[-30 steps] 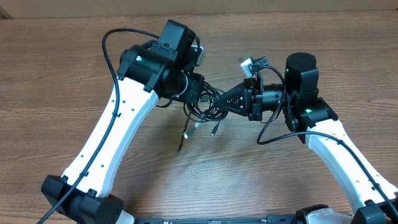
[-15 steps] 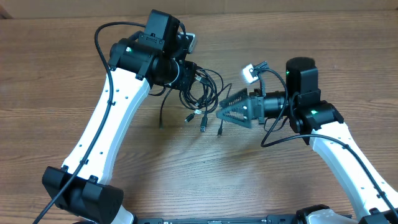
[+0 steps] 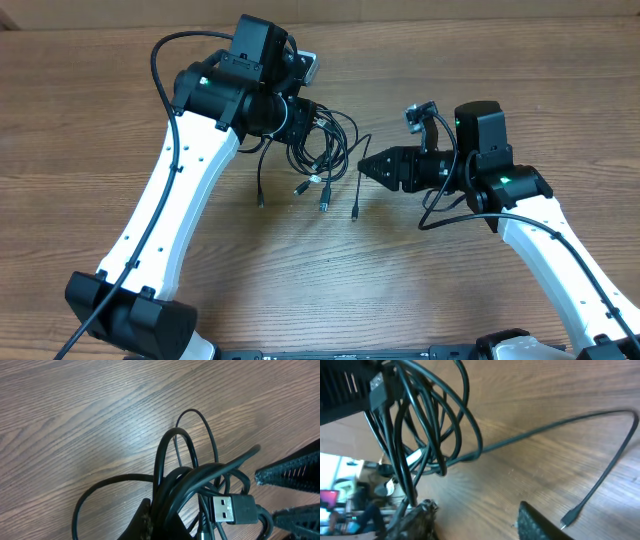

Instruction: Untangle cables

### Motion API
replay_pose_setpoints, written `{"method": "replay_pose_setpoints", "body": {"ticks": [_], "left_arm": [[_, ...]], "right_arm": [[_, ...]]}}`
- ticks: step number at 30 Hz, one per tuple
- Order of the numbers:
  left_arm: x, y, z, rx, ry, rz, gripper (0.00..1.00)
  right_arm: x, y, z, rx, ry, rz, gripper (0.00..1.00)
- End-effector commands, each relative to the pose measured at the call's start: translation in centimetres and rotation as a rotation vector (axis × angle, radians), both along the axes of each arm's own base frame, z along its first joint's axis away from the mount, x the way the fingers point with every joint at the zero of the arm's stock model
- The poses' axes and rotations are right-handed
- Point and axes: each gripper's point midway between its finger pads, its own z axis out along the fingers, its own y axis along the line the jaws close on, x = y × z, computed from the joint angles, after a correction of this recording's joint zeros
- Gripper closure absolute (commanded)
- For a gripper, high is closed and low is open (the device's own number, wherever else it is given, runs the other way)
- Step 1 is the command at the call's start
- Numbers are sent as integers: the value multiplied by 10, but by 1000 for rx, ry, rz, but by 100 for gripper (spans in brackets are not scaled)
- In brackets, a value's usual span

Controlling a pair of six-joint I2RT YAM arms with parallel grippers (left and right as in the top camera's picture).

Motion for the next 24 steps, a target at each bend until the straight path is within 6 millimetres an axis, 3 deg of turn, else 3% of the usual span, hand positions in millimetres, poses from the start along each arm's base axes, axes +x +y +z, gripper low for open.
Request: {"method": "replay_pose_setpoints", "body": {"ticks": [1, 9, 14, 18, 20, 24], "left_arm": [[-9, -8, 12, -31, -17, -19, 96], [-19, -25, 8, 15, -31, -62, 96], [-12, -11, 4, 126, -73, -18, 96], [-6, 7, 0, 208, -80, 78, 96], [-4, 14, 0, 233, -85, 119, 96], [-4, 8, 0, 203, -80, 110, 96]], "right_arm": [[11, -4, 12, -48, -68, -44, 43], [18, 1, 23, -223, -156, -77, 43], [18, 7, 33, -269, -220, -54, 42], [23, -6, 27, -350, -222, -101, 41], [24, -12, 23, -384, -211, -123, 36], [18, -5, 25, -349, -209, -77, 28]]}}
